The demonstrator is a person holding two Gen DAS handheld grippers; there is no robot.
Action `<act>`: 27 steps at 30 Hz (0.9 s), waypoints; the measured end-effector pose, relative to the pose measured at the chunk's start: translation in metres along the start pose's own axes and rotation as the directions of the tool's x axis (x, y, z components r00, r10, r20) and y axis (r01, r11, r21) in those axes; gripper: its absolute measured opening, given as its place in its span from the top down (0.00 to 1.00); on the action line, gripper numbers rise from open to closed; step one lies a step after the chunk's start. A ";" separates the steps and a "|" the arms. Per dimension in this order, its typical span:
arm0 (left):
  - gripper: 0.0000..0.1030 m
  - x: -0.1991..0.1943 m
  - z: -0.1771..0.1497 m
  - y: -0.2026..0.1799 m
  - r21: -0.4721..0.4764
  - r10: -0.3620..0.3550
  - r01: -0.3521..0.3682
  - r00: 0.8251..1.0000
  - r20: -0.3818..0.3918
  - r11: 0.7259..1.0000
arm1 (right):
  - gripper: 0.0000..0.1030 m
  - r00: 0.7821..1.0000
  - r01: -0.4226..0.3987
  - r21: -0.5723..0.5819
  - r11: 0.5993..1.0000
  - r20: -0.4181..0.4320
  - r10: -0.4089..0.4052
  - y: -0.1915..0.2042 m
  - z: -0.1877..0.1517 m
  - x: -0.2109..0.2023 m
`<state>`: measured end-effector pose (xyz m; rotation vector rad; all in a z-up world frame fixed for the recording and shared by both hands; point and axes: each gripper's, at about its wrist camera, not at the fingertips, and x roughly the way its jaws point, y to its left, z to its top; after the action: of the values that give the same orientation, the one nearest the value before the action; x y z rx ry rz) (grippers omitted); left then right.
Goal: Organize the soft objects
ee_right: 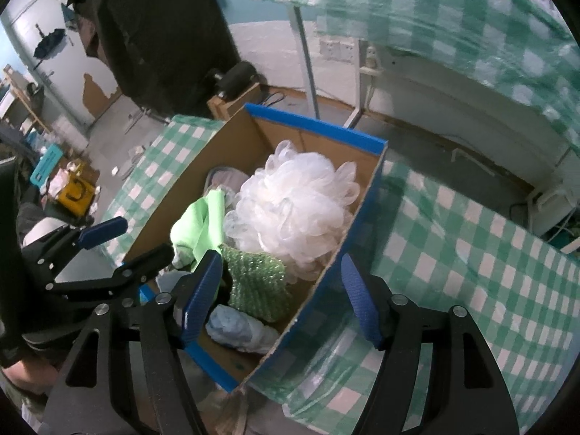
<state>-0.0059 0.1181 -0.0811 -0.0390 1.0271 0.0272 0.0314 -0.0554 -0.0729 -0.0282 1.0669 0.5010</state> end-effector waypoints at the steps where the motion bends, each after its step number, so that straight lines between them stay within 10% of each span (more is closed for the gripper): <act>1: 0.25 -0.003 0.001 -0.002 0.004 -0.001 0.001 1.000 0.007 1.000 | 0.32 1.000 0.003 0.002 1.000 0.008 -0.003 -0.002 -0.001 -0.003; 27: 0.01 -0.065 0.014 -0.058 0.086 -0.060 0.048 0.987 0.148 0.995 | 0.31 0.982 0.093 0.084 0.992 0.156 -0.106 -0.043 -0.022 -0.073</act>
<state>-0.0246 0.0610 -0.0172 0.0103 0.8751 -0.0608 0.0028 -0.1269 -0.0312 0.0257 0.9214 0.3653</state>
